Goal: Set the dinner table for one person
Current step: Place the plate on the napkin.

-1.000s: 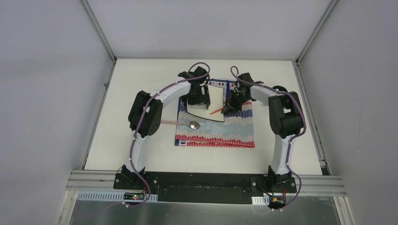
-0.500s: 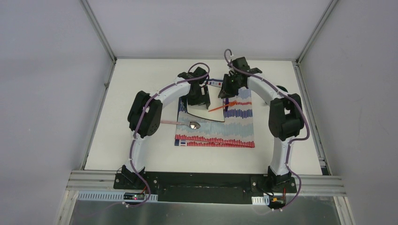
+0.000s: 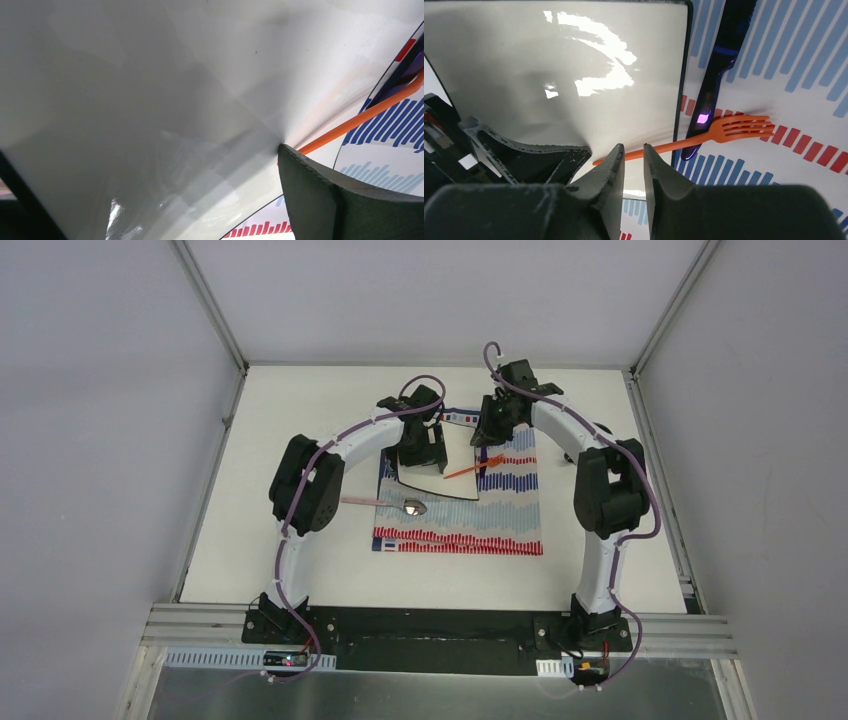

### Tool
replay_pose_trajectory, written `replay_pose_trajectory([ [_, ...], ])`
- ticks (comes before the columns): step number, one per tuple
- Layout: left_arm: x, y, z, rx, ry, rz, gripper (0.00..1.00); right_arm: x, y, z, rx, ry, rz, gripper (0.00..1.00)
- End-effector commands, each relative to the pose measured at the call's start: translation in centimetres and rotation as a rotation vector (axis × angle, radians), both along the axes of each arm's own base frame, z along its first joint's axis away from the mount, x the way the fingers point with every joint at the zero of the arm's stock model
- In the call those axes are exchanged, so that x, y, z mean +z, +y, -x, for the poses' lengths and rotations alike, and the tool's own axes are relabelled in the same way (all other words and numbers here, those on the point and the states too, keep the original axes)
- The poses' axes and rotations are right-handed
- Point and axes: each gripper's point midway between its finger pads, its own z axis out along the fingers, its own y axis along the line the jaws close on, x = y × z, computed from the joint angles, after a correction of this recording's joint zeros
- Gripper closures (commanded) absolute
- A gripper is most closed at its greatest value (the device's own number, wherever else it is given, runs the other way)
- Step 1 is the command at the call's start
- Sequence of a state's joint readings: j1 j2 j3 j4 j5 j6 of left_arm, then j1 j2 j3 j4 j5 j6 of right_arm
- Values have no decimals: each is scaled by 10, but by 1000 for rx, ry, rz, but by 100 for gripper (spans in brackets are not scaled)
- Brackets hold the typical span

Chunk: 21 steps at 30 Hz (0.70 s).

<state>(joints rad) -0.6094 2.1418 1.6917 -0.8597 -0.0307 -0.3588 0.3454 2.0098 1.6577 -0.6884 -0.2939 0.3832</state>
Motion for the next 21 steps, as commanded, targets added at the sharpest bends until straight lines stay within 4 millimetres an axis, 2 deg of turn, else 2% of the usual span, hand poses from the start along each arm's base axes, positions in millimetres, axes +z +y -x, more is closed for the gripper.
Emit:
replay_pose_trajectory([
  [1, -93, 70, 59, -72, 173, -476, 14, 6, 14, 1, 11, -15, -87, 78],
  [4, -100, 70, 59, -83, 186, -482, 14, 5, 23, 11, 35, 8, -128, 78],
  [8, -103, 68, 58, -106, 197, -477, 13, 3, 33, 27, 60, 19, -180, 73],
  [10, -102, 66, 57, -113, 198, -470, 13, 0, 29, 27, 51, 19, -170, 71],
  [13, -98, 63, 55, -117, 188, -460, 12, -6, 22, 27, 32, 27, -160, 61],
  [18, -94, 63, 53, -118, 180, -456, 12, -25, 14, 46, 5, 56, -161, 59],
  [21, -97, 64, 55, -121, 186, -459, 12, -36, 3, 56, -16, 65, -140, 53],
])
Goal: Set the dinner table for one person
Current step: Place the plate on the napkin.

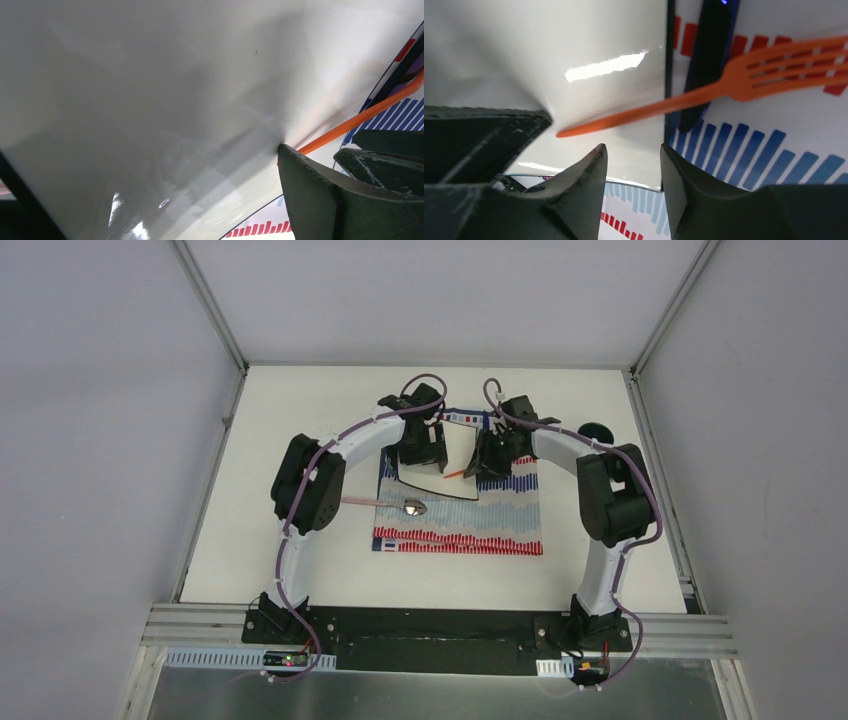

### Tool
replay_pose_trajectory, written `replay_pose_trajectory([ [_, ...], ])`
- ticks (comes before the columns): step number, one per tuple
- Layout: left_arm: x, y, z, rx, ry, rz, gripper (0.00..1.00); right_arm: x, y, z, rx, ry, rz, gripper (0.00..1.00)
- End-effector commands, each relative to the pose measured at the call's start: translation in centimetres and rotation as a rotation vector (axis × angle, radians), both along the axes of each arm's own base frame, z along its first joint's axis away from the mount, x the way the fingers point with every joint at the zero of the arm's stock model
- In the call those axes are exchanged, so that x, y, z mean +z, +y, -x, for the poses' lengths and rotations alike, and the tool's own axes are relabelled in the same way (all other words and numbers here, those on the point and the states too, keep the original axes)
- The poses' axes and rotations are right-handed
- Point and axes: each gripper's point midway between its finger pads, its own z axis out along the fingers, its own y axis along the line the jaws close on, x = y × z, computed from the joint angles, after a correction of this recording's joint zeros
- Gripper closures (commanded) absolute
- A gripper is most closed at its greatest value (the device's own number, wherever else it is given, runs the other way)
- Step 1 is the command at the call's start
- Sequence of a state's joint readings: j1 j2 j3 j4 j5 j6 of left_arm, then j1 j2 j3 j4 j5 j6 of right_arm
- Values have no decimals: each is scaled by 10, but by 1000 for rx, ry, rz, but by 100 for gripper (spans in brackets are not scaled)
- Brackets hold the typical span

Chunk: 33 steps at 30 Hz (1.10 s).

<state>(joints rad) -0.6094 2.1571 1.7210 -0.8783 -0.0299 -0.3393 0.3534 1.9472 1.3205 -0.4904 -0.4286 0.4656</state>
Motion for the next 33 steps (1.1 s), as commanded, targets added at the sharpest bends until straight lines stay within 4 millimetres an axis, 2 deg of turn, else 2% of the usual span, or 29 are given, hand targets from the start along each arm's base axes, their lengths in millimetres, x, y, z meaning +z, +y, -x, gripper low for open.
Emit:
replay_pose_trajectory([
  [1, -99, 65, 57, -104, 183, -454, 12, 17, -7, -1, -30, -87, -29, 53],
  [5, -102, 65, 58, -105, 189, -452, 12, 5, -13, 9, -53, -78, -24, 51],
  [7, -103, 63, 58, -107, 188, -447, 12, -8, -14, 9, -73, -81, -27, 51],
  [15, -107, 61, 57, -109, 192, -438, 12, -33, 14, -4, -109, -59, -197, 51],
  [19, -107, 61, 57, -109, 192, -435, 13, -34, 31, -8, -112, -31, -280, 51],
  [25, -108, 59, 57, -106, 189, -424, 13, -27, 44, -17, -114, -45, -352, 52],
  [33, -110, 62, 60, -106, 193, -431, 13, -28, 36, -22, -124, -72, -286, 56],
])
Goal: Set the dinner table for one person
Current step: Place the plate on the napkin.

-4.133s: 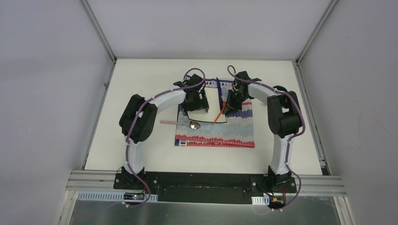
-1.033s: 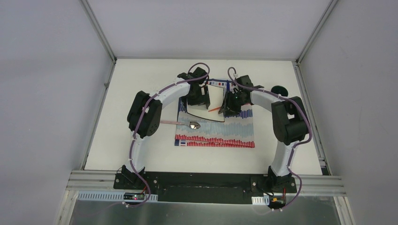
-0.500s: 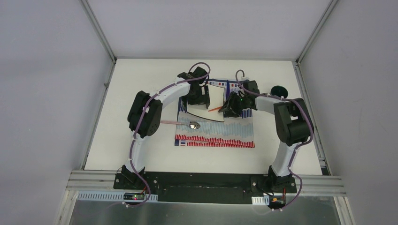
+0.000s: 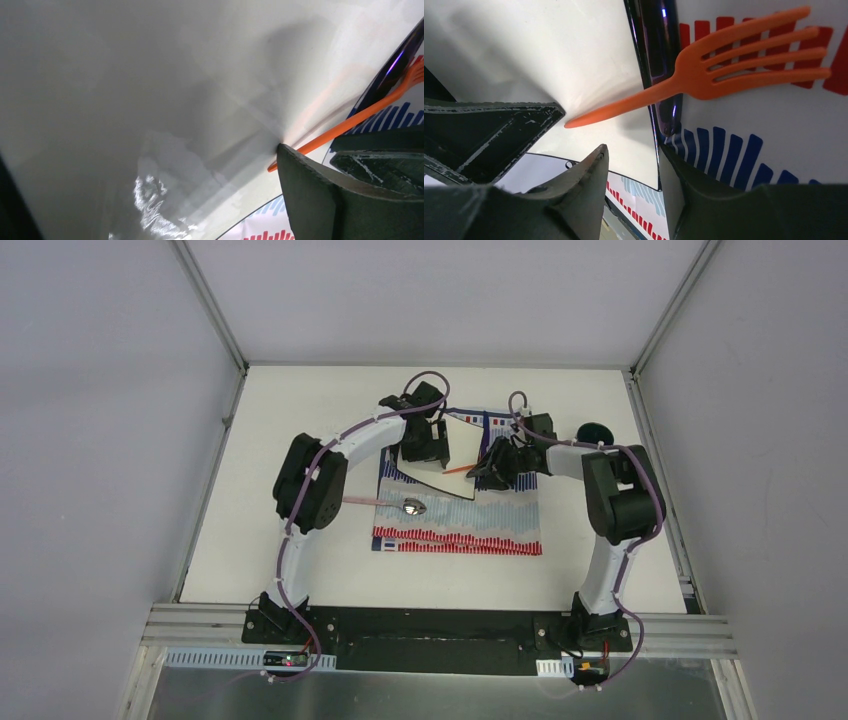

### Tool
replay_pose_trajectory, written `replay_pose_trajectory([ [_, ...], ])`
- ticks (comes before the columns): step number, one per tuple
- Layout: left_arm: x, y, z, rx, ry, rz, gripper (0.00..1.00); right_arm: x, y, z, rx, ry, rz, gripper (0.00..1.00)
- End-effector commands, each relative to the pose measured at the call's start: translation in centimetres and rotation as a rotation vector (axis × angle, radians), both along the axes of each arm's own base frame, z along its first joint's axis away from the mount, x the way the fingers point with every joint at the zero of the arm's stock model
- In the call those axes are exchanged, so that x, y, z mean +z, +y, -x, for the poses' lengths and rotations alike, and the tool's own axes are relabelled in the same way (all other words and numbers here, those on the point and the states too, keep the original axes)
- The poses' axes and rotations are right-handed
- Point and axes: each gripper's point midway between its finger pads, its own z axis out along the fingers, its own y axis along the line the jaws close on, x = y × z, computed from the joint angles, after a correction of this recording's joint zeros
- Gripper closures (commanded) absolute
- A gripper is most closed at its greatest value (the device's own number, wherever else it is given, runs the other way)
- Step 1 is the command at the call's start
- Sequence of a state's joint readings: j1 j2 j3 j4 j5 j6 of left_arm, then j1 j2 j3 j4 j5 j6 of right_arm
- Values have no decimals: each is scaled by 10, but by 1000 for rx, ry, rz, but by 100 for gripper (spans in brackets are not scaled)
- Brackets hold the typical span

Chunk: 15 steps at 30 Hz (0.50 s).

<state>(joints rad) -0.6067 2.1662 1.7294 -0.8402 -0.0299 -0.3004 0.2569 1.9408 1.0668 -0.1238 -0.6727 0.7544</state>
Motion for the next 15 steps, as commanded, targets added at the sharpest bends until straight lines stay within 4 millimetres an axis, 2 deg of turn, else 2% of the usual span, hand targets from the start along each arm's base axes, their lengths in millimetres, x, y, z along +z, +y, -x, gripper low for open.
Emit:
replay_pose_trajectory([
  [1, -110, 66, 71, -66, 220, -446, 13, -15, 35, -31, 43, -212, 52, 57],
  [8, -105, 67, 72, -62, 213, -441, 13, -4, 23, -72, 26, -233, 142, 70],
  [15, -103, 72, 78, -56, 217, -449, 13, 1, 15, -102, -4, -243, 162, 81],
])
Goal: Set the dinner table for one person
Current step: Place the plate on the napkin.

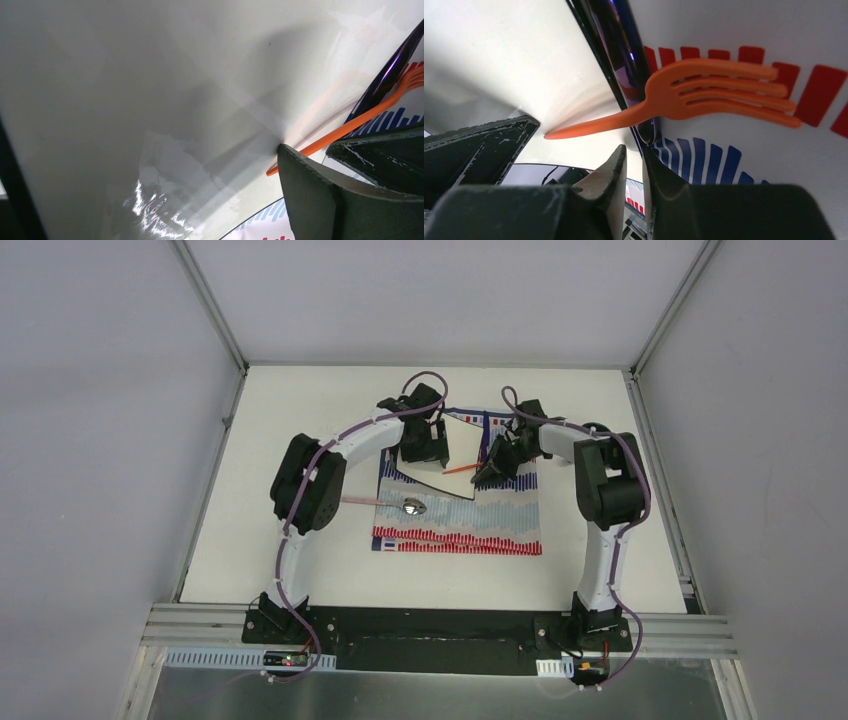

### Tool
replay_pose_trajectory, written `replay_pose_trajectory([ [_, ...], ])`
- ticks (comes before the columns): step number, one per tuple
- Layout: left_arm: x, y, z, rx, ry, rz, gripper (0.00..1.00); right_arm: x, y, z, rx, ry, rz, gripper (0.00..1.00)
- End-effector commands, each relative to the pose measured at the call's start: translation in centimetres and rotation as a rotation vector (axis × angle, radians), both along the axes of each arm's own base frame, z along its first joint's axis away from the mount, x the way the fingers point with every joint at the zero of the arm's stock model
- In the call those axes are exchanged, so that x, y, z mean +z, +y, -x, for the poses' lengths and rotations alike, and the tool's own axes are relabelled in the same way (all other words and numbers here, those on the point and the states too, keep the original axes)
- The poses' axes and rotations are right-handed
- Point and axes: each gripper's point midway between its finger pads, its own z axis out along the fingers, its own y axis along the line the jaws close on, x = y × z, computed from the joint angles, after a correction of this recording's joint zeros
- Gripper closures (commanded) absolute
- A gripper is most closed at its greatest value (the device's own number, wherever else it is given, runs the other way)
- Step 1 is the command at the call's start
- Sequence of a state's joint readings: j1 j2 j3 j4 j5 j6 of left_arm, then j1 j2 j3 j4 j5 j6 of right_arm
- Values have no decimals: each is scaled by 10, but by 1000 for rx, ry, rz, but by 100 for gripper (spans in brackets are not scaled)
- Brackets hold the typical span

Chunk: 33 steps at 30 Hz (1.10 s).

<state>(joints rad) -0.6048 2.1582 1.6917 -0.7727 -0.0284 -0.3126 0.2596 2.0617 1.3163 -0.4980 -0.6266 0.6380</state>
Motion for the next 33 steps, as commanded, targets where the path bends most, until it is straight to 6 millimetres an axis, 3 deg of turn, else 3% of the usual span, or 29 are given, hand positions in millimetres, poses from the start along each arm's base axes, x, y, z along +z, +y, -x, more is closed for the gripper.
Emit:
replay_pose_trajectory([
  [1, -99, 77, 83, -62, 247, -478, 13, 9, 21, -104, -45, -395, 36, 83],
  [7, -96, 83, 88, -56, 244, -490, 14, -2, 10, -124, -58, -394, 100, 88],
  [12, -95, 84, 90, -55, 242, -490, 14, -3, -1, -144, -51, -397, 161, 100],
  [22, -95, 89, 93, -51, 242, -498, 14, 0, -25, -186, -64, -409, 276, 100],
  [33, -97, 91, 96, -51, 248, -503, 14, 8, -26, -206, -64, -422, 272, 100],
])
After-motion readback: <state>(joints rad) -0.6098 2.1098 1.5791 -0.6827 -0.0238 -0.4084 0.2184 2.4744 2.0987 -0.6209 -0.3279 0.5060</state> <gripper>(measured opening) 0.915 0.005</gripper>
